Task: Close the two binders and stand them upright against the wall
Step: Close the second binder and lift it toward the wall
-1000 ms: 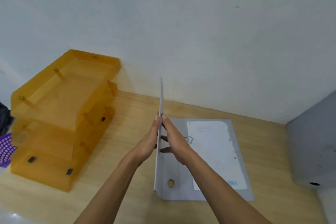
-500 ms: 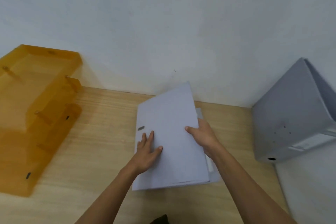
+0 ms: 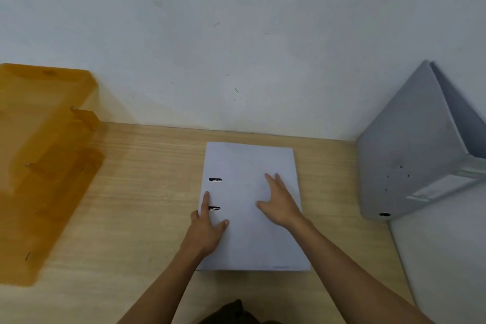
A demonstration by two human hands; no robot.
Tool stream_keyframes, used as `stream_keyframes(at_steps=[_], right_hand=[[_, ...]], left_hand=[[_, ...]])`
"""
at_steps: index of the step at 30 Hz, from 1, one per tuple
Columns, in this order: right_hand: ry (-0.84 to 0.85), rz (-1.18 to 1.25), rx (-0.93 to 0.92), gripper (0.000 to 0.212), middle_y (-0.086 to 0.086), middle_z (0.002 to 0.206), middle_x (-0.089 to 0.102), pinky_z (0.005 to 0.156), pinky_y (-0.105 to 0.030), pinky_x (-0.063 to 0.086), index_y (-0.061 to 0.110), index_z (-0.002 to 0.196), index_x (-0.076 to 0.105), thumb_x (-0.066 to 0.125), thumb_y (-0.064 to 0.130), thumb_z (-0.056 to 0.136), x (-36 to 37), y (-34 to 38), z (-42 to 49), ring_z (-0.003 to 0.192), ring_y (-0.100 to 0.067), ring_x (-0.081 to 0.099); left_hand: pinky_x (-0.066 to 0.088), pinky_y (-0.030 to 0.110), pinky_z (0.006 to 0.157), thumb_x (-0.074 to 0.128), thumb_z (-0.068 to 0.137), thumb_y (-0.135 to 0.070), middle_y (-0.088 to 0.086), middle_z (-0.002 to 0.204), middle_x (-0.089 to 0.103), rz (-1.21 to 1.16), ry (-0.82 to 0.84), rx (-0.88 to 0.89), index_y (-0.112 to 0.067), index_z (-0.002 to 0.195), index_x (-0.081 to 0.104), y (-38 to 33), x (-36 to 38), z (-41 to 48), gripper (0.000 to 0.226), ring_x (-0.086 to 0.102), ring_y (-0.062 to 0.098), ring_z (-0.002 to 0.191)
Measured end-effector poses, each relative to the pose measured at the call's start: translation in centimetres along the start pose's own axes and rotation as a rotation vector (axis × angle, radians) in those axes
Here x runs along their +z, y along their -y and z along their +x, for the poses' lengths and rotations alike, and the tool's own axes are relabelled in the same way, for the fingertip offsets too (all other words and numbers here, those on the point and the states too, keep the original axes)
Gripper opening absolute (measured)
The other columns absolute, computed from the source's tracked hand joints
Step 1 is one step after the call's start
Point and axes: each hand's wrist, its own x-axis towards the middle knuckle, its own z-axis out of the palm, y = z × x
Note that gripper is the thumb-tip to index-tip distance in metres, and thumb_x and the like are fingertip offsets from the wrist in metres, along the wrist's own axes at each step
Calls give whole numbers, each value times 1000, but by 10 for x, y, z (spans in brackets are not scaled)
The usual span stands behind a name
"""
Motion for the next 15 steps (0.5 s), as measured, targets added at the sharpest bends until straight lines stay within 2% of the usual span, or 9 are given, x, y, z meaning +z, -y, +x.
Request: stream_keyframes(at_steps=[3,7,9,11,13,15], right_hand=[[99,29,-70,79,0,174,-1,125,-32,19,30,164,18,60,26,97,15,0,4,161,-20,8],[242,-107,17,77,-3,174,-11,128,-45,6,32,164,11,54,33,101,38,-25,1,159,-38,-11],[260,-126,34,80,-3,173,-15,127,-48,4,33,164,6,55,33,101,42,-31,-3,157,-41,-16],[244,-67,48,79,-3,173,-14,127,-48,2,31,164,9,55,33,101,42,-29,-3,157,-41,-17],[248,30,75,76,-1,174,-12,127,-48,1,29,164,13,55,37,101,41,-27,-1,158,-38,-18],[254,99,94,75,1,174,-11,127,-49,1,30,164,15,54,41,101,41,-26,-3,158,-34,-19]], left_hand=[[41,40,106,62,95,-39,24,148,40,14,20,13,-35,161,-5,1,-4,-1,95,52,40,131],[41,40,108,63,95,-28,24,148,44,22,55,45,-32,161,-3,12,-7,-1,94,51,39,132],[41,40,110,64,94,-24,22,152,44,-22,53,48,-28,162,-3,15,-6,-3,96,51,37,134],[41,40,110,66,94,-24,16,156,44,-155,17,8,-21,162,-4,13,-4,-8,97,51,35,137],[42,40,107,65,95,-29,13,155,48,-343,-9,-113,-15,163,-2,11,-4,-9,96,54,34,134],[45,41,103,64,95,-37,14,151,52,-477,-43,-212,-12,162,12,10,-8,-7,89,57,33,130]])
